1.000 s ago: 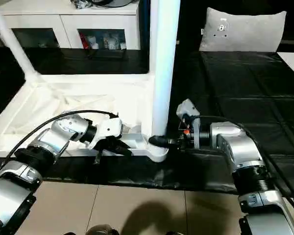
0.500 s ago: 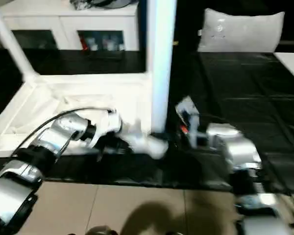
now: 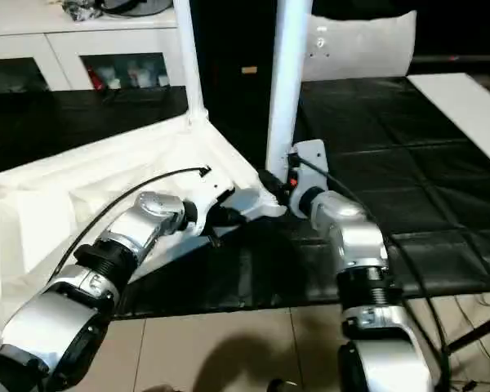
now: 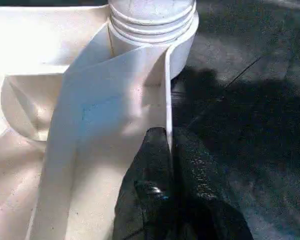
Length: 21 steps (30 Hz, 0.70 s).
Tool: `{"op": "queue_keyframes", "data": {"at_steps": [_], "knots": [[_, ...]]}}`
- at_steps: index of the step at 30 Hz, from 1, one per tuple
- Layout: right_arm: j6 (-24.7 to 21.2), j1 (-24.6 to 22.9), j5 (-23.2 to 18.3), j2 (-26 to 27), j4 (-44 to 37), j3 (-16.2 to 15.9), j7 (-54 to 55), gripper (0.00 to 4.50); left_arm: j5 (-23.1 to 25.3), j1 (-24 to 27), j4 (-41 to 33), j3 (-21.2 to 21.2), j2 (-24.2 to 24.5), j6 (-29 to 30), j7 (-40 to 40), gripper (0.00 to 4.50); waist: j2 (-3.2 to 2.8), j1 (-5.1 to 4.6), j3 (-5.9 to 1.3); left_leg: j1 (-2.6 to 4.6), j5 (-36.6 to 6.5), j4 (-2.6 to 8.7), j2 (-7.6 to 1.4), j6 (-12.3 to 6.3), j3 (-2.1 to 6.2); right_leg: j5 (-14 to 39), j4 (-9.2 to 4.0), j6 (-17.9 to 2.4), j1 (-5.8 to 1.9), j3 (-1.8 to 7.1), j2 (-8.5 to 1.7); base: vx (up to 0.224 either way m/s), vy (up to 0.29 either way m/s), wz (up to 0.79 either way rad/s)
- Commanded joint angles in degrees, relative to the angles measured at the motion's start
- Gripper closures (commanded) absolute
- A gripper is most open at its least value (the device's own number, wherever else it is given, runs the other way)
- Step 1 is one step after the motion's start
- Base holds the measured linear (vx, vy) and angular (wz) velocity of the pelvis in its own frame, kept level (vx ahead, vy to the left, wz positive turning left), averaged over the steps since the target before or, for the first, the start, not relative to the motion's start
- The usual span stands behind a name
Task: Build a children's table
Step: Rotate leg to tighten
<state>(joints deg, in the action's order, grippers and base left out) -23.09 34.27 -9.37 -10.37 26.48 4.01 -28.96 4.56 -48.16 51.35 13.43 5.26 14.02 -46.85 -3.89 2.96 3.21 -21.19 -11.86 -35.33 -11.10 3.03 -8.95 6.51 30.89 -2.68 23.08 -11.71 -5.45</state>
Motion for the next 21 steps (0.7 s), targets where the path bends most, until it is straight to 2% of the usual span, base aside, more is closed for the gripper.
{"op": "queue_keyframes", "data": {"at_steps": [1,4,6,9,10,11,13,16,17,19,20,21], "knots": [[0.04,-0.88,-0.96,-0.28,-1.08,-2.14,-3.16,1.28,0.49,-0.73,-1.92,0.2,0.85,-2.85,-1.15,4.5,0.95,0.6,-5.46,0.01,-3.09,3.38,-2.12,-7.13,0.78,16.68,-3.0,-3.81,-4.38,3.69,-4.33,0.0,0.0,0.0],[1.14,-1.37,-1.38,-3.03,-1.11,-2.17,-7.16,0.95,1.01,0.02,-2.3,1.6,2.8,-4.89,-4.31,4.5,0.64,0.97,-5.3,0.21,-4.59,3.46,-2.06,-6.79,0.6,18.49,-3.18,-3.96,-4.35,3.68,-4.4,0.0,0.0,0.0],[2.0,-1.5,-1.54,-4.16,-0.86,-2.2,-9.15,0.84,1.17,0.29,-2.41,2.17,3.58,-5.66,-5.69,4.5,0.72,1.22,-5.28,0.39,-5.7,3.54,-2.17,-6.48,0.56,19.4,-3.28,-3.59,-4.28,3.69,-4.41,0.0,0.0,0.0],[3.96,-2.1,-2.07,-8.37,-0.77,-2.85,-16.84,0.62,1.71,1.42,-3.52,4.55,6.66,-9.35,-13.03,4.5,0.67,1.62,-5.3,0.42,-6.23,3.59,-2.46,-6.21,0.56,19.4,-3.19,-3.46,-4.23,3.87,-4.46,0.0,0.0,0.0],[4.11,-2.21,-2.13,-8.93,-0.94,-3.01,-17.82,0.5,1.79,1.51,-3.57,4.79,7.04,-9.74,-13.88,4.5,0.74,1.82,-5.34,0.42,-6.04,3.59,-2.5,-6.18,0.61,19.11,-3.05,-3.56,-4.24,3.86,-4.47,0.0,0.0,0.0],[3.99,-2.61,-2.63,-11.26,-1.92,-3.61,-21.85,0.4,2.41,1.57,-3.13,5.52,8.5,-12.42,-15.84,4.5,0.67,2.5,-5.34,0.46,-5.98,3.55,-2.56,-6.55,0.57,18.57,-2.9,-3.83,-4.17,3.89,-4.37,0.0,0.0,0.0],[3.63,-2.8,-3.11,-12.45,-2.44,-3.99,-24.13,0.38,2.61,1.6,-2.81,5.83,9.14,-14.26,-16.84,4.5,0.66,2.77,-5.37,0.49,-5.65,3.52,-2.68,-6.4,0.49,18.04,-2.74,-4.19,-4.03,4.01,-4.43,0.0,0.0,0.0],[4.3,-3.73,-3.78,-16.04,-3.87,-6.48,-32.02,0.38,2.7,1.69,-2.54,7.06,10.77,-16.45,-21.4,4.5,0.9,3.5,-5.39,0.59,-5.82,3.52,-2.82,-6.43,0.4,18.59,-2.7,-3.94,-4.05,4.09,-4.44,0.0,0.0,0.0],[4.52,-4.0,-4.02,-17.72,-3.93,-7.85,-36.32,0.38,2.83,1.57,-2.44,7.79,11.47,-17.37,-23.07,4.5,0.79,4.0,-5.38,0.66,-5.88,3.54,-2.95,-6.35,0.42,18.66,-2.58,-4.23,-3.91,4.08,-4.46,0.0,0.0,0.0],[4.91,-4.17,-4.19,-18.5,-4.01,-8.6,-38.87,0.38,2.87,1.47,-2.45,8.01,11.67,-18.07,-23.45,4.5,0.94,4.3,-5.29,0.58,-6.41,3.54,-2.85,-6.2,0.33,19.44,-2.65,-4.09,-3.93,4.11,-4.52,0.0,0.0,0.0],[5.1,-4.21,-4.24,-18.73,-4.02,-8.83,-39.65,0.65,2.88,1.44,-2.45,8.06,11.72,-18.3,-23.52,4.5,0.91,4.43,-5.33,0.66,-6.37,3.54,-2.84,-6.05,0.3,19.74,-2.71,-4.05,-3.88,4.12,-4.52,0.0,0.0,0.0],[4.92,-4.16,-4.53,-19.01,-3.99,-9.22,-41.0,0.72,2.71,1.49,-2.69,8.4,11.97,-18.54,-24.97,4.5,0.94,4.57,-5.3,0.69,-6.41,3.56,-2.84,-5.8,0.26,20.36,-2.85,-3.97,-3.82,4.09,-4.53,0.0,0.0,0.0]]}}
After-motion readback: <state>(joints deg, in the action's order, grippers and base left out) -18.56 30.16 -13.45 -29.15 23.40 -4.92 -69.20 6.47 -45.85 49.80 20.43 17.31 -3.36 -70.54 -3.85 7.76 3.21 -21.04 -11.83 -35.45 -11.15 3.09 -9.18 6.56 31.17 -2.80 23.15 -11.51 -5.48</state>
